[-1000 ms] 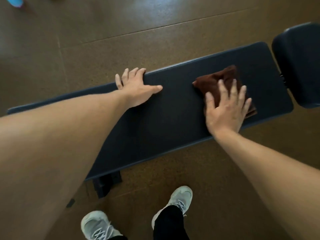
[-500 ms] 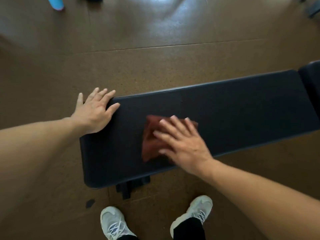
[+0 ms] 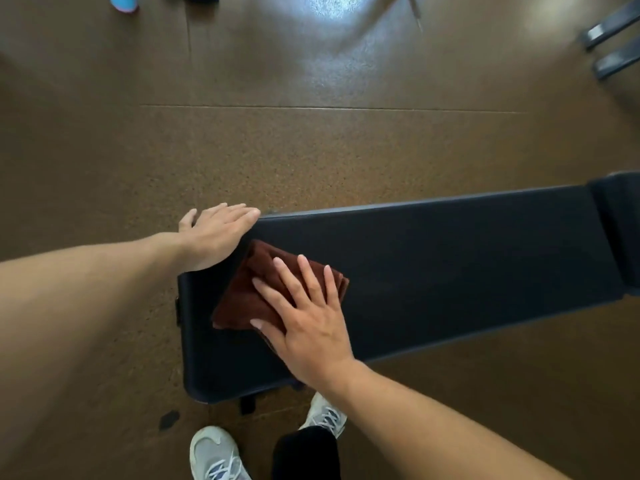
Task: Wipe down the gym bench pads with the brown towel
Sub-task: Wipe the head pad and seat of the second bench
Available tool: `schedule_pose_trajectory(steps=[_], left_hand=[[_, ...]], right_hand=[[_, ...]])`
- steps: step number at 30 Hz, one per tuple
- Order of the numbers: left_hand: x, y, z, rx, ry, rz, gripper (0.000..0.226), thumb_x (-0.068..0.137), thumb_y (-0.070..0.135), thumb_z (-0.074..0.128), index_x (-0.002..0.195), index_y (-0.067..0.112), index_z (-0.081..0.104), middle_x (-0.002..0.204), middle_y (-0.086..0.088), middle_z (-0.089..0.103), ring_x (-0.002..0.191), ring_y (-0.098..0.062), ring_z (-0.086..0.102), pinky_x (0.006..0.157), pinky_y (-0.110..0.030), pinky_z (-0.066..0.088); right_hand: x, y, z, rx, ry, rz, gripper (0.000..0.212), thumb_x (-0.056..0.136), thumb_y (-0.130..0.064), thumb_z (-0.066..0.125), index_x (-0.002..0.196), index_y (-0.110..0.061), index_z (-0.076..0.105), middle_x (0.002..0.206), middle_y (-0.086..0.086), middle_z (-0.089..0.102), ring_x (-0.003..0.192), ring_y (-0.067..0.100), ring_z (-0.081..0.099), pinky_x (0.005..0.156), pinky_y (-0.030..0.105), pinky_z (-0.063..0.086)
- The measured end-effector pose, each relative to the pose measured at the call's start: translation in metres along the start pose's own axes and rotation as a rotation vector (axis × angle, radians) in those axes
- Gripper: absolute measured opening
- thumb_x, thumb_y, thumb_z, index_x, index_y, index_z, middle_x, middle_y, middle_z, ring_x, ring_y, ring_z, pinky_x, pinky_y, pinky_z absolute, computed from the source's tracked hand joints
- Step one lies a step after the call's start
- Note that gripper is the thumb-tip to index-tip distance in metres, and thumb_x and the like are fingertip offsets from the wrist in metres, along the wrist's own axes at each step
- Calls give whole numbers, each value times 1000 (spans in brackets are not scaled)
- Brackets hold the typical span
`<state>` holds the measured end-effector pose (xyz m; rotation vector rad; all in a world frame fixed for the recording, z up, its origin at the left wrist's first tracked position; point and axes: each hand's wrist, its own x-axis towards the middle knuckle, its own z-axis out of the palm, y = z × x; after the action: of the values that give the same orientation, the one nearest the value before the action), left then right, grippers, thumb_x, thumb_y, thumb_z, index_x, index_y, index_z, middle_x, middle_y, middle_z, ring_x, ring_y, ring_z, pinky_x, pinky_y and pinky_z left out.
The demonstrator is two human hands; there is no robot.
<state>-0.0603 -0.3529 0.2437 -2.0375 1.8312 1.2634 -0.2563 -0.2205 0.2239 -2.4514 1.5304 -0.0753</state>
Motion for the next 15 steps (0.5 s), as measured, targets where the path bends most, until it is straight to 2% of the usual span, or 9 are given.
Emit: schedule_pose_trajectory(steps=[2, 3, 4, 7, 9, 12, 13, 15], left_hand=[[1, 1, 1, 3, 13, -14, 51, 105, 54, 16, 151, 44, 35, 164, 19, 22, 153, -5, 6, 123, -43, -7], [2, 1, 2, 20, 23, -17, 50, 104, 56, 17, 149, 46, 38, 164, 19, 22, 154, -6, 7, 123, -44, -6], [3, 1, 4, 47, 32, -18, 50, 103, 58, 17, 147, 48, 39, 164, 19, 22, 154, -8, 7, 123, -45, -5], [5, 3, 7, 123, 44, -41, 56, 99, 66, 16, 148, 49, 36, 166, 16, 18, 154, -10, 6, 123, -46, -4], [4, 3, 9, 166, 39, -59, 62, 96, 70, 15, 151, 47, 31, 167, 14, 13, 154, -11, 3, 123, -45, -4], [4, 4, 10, 196, 27, -69, 67, 94, 74, 13, 153, 47, 27, 168, 13, 7, 154, -12, -1, 123, -45, -5], [3, 4, 10, 191, 28, -72, 67, 93, 75, 12, 153, 47, 27, 168, 14, 7, 154, -12, -1, 123, -45, -5], [2, 6, 8, 161, 14, -78, 74, 88, 80, 6, 151, 49, 30, 167, 15, 8, 154, -11, 0, 123, -44, -6]], right_hand=[[11, 32, -4, -26, 35, -55, 53, 102, -61, 46, 151, -41, 50, 167, -4, 37, 157, 30, 25, 123, 63, 20], [19, 54, -7, -46, 59, 8, 54, 101, -61, 45, 150, -40, 51, 166, -4, 38, 156, 32, 28, 122, 65, 20], [27, 79, -12, -61, 87, 145, 56, 101, -63, 42, 151, -40, 50, 167, -3, 37, 157, 34, 26, 123, 66, 18], [43, 162, -37, -34, 156, 728, 66, 101, -67, 28, 159, -38, 37, 172, 0, 22, 159, 37, 10, 125, 65, 6], [44, 196, -54, 30, 161, 952, 66, 103, -68, 24, 162, -38, 29, 174, 0, 14, 160, 34, 3, 126, 63, 2], [52, 192, -54, 51, 177, 992, 63, 105, -65, 26, 161, -38, 32, 174, 1, 15, 161, 34, 3, 126, 62, 2], [57, 177, -49, 38, 184, 936, 62, 104, -64, 28, 159, -37, 37, 173, 2, 19, 160, 35, 7, 126, 63, 4], [62, 136, -36, 4, 187, 689, 61, 101, -63, 35, 154, -36, 48, 169, 3, 32, 157, 38, 18, 125, 65, 10]])
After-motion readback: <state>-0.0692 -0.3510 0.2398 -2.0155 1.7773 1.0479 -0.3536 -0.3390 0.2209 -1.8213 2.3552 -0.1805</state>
